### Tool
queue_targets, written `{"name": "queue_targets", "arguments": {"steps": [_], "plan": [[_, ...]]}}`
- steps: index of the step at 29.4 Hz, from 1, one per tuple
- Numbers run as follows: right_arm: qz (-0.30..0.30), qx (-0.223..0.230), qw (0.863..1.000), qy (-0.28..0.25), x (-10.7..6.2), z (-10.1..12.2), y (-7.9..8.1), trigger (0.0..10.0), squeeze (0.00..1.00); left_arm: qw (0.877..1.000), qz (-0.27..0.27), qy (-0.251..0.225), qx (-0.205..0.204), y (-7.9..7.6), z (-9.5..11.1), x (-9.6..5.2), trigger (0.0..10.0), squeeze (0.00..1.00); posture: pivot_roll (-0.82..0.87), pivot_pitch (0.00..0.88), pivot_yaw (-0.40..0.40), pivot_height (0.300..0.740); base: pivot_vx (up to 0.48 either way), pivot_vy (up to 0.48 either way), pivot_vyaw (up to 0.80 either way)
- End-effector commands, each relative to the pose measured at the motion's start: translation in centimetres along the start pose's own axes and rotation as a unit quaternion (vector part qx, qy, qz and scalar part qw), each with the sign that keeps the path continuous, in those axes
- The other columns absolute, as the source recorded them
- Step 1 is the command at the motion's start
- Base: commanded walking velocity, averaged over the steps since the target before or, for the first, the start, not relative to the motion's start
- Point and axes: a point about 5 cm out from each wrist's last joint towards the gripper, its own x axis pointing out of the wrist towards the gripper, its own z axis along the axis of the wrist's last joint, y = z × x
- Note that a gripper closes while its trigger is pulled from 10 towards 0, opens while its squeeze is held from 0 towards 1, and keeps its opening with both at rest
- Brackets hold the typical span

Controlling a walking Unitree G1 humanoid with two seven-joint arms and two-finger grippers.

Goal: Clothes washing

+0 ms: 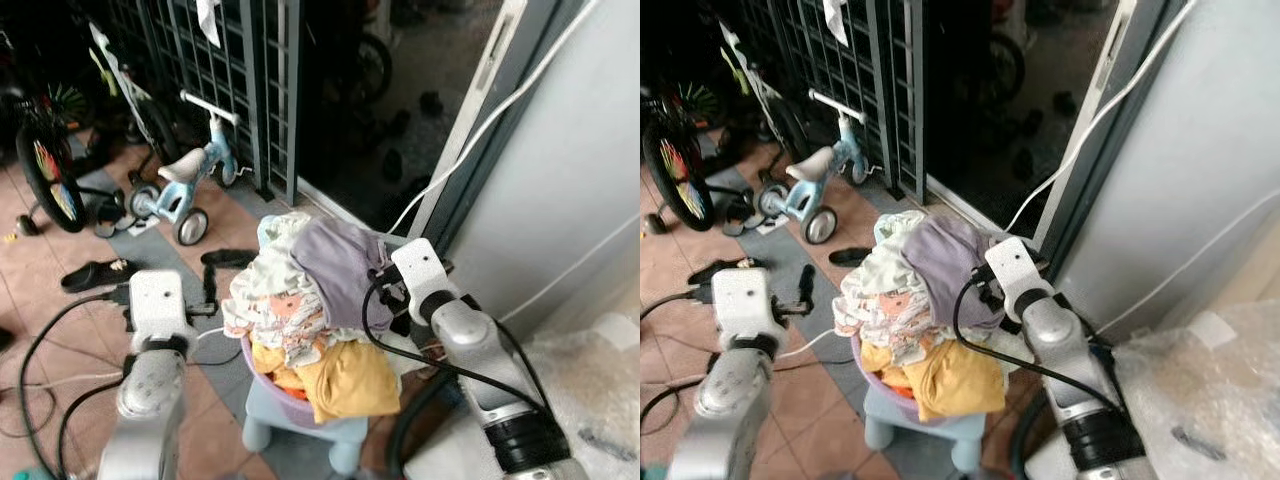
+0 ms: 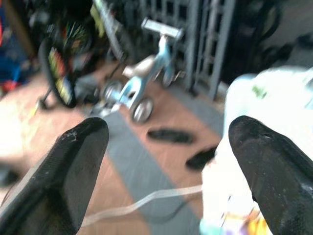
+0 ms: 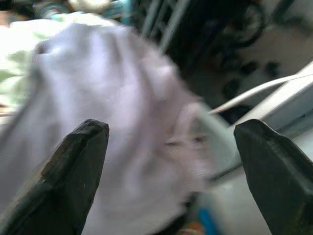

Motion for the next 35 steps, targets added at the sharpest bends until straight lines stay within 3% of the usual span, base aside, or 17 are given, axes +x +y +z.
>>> {"name": "queue_targets", "arguments": {"steps": [1,3,5,9,10,11,12,13,15,24,35], "plan": [[0.009,0.005,1.0,0.014,0.1,-0.4,0.3,10.0,0.0,1.0,0.003,-0.004,0.006,0.1,0.5,-0.7,10.0,0.0,0.11,0.061,-0.082,0.74,0.0,0.0,0.0],[0.016,0.005,1.0,0.017,0.2,-0.5,0.7,10.0,0.0,1.0,0.003,-0.003,0.01,0.1,0.5,-1.3,10.0,0.0,0.12,0.072,-0.086,0.74,0.0,0.0,0.0],[0.034,0.007,0.999,0.023,1.3,-0.4,1.5,10.0,0.0,1.0,0.009,0.005,0.014,0.3,0.5,-2.2,10.0,0.0,0.14,0.098,-0.096,0.74,0.0,0.0,0.0],[0.006,0.025,0.999,0.034,2.0,-0.6,1.0,10.0,0.0,1.0,0.016,0.014,0.017,0.6,0.5,-3.4,10.0,0.0,0.16,0.123,-0.106,0.74,0.0,0.0,0.0],[-0.01,0.036,0.998,0.044,2.2,-0.8,0.7,7.9,0.0,1.0,0.017,0.017,0.018,0.7,0.4,-3.7,10.0,0.0,0.17,0.131,-0.11,0.74,0.0,0.0,0.0],[-0.024,0.052,0.997,0.059,2.4,-1.2,0.4,3.1,0.0,0.999,0.018,0.02,0.019,0.7,0.4,-3.9,10.0,0.0,0.17,0.133,-0.112,0.74,0.0,0.0,0.0],[-0.045,0.099,0.99,0.087,2.8,-1.9,0.1,0.0,0.0,0.999,0.02,0.025,0.021,0.8,0.4,-4.3,10.0,0.0,0.18,0.142,-0.116,0.74,0.0,0.0,0.0],[-0.053,0.119,0.987,0.098,3.1,-2.1,0.0,0.0,0.0,0.999,0.02,0.027,0.022,0.9,0.5,-4.5,10.0,0.0,0.18,0.16,-0.119,0.74,0.0,0.0,0.0],[-0.068,0.114,0.985,0.108,3.8,-2.1,-0.2,0.0,0.0,0.999,0.023,0.027,0.024,1.1,0.7,-4.5,10.0,0.0,0.18,0.18,-0.117,0.74,0.0,0.0,0.0],[-0.055,0.15,0.984,0.082,5.4,-0.3,1.0,0.0,0.0,0.999,0.027,0.031,0.025,1.1,1.1,-5.0,10.0,0.0,0.2,0.195,-0.131,0.74,0.0,0.0,0.0],[-0.049,0.162,0.982,0.084,5.4,-1.1,0.8,0.0,0.0,0.999,0.04,0.032,0.019,0.9,1.3,-5.2,10.0,0.0,0.21,0.197,-0.166,0.74,0.0,0.0,0.0]]}}
